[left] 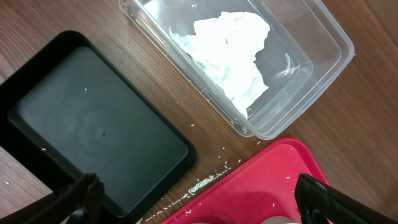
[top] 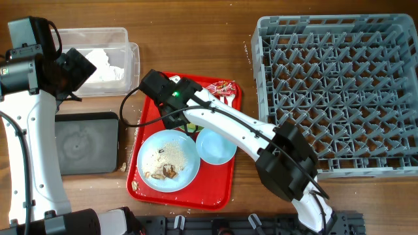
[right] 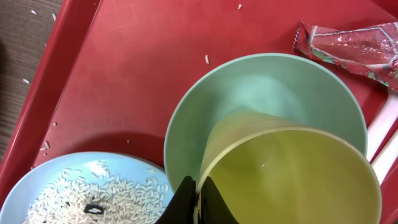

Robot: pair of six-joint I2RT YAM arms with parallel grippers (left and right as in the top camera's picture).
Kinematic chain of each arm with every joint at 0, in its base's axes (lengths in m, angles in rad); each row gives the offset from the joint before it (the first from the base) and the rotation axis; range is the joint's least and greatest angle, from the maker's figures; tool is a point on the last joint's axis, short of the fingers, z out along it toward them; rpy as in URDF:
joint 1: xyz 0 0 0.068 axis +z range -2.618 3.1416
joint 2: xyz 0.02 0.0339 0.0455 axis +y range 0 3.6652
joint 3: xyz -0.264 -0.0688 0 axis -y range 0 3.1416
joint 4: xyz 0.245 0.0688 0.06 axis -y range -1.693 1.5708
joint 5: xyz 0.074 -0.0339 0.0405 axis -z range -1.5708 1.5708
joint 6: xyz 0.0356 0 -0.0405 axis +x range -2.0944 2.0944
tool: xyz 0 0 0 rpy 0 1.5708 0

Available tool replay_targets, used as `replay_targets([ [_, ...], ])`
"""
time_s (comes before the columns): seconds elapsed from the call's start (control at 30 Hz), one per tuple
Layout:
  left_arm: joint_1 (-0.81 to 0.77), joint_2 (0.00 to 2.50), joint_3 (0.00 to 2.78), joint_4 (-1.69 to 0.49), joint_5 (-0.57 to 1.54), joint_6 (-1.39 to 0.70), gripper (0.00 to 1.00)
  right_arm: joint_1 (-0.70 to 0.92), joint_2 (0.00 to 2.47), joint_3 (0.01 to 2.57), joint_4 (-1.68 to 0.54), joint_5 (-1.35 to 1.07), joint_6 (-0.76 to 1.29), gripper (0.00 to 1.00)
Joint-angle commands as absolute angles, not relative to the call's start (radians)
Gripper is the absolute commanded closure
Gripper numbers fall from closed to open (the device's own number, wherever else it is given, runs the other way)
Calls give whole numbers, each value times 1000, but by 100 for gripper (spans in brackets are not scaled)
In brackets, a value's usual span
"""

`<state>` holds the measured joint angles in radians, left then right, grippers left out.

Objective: Sort waste into correct bins and load items into the dishwasher rack
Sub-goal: 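Lift the yellow cup and place it upside down in the rack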

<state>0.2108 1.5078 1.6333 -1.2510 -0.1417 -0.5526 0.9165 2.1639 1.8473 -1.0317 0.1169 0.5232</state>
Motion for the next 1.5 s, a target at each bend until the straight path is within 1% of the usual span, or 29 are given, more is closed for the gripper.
replay_targets([
  [0.0, 214, 1505, 1633, -1250, -150, -562, 0, 923, 2175, 1859, -1034, 89, 526, 96],
  [0.17, 214, 1505, 1633, -1250, -150, -562, 0, 903, 2119, 1950, -1093, 20, 521, 96],
  [0.3, 214, 1505, 1633, -1250, -150, -562, 0, 855, 2003, 1993, -1125, 20, 458, 96],
  [0.37, 214, 1505, 1633, -1250, -150, -562, 0, 801, 1922, 1993, -1146, -3, 424, 96],
  [0.43, 214, 1505, 1633, -1250, -150, -562, 0, 711, 1839, 1993, -1194, -28, 410, 96],
  [0.5, 214, 1505, 1633, -1250, -150, -562, 0, 585, 1770, 1993, -1250, -99, 348, 96],
  [0.57, 214, 1505, 1633, -1250, -150, -562, 0, 429, 1732, 1993, -1304, -250, 234, 96],
  [0.77, 214, 1505, 1633, -1250, -150, -562, 0, 51, 1732, 1936, -1441, -640, -48, 96],
  [0.97, 214, 1505, 1633, -1250, -150, -562, 0, -205, 1732, 1750, -1439, -930, -292, 96],
  [1.07, 214, 1505, 1633, -1250, -150, -562, 0, -290, 1746, 1649, -1373, -1041, -315, 96],
  [1.13, 214, 1505, 1633, -1250, -150, -562, 0, -334, 1774, 1579, -1325, -1065, -308, 96],
  [1.2, 214, 1505, 1633, -1250, -150, -562, 0, -366, 1800, 1525, -1321, -1064, -309, 96],
  [1.33, 214, 1505, 1633, -1250, -150, -562, 0, -413, 1833, 1485, -1295, -1088, -315, 96],
  [1.47, 214, 1505, 1633, -1250, -150, -562, 0, -413, 1871, 1479, -1285, -1082, -353, 96],
])
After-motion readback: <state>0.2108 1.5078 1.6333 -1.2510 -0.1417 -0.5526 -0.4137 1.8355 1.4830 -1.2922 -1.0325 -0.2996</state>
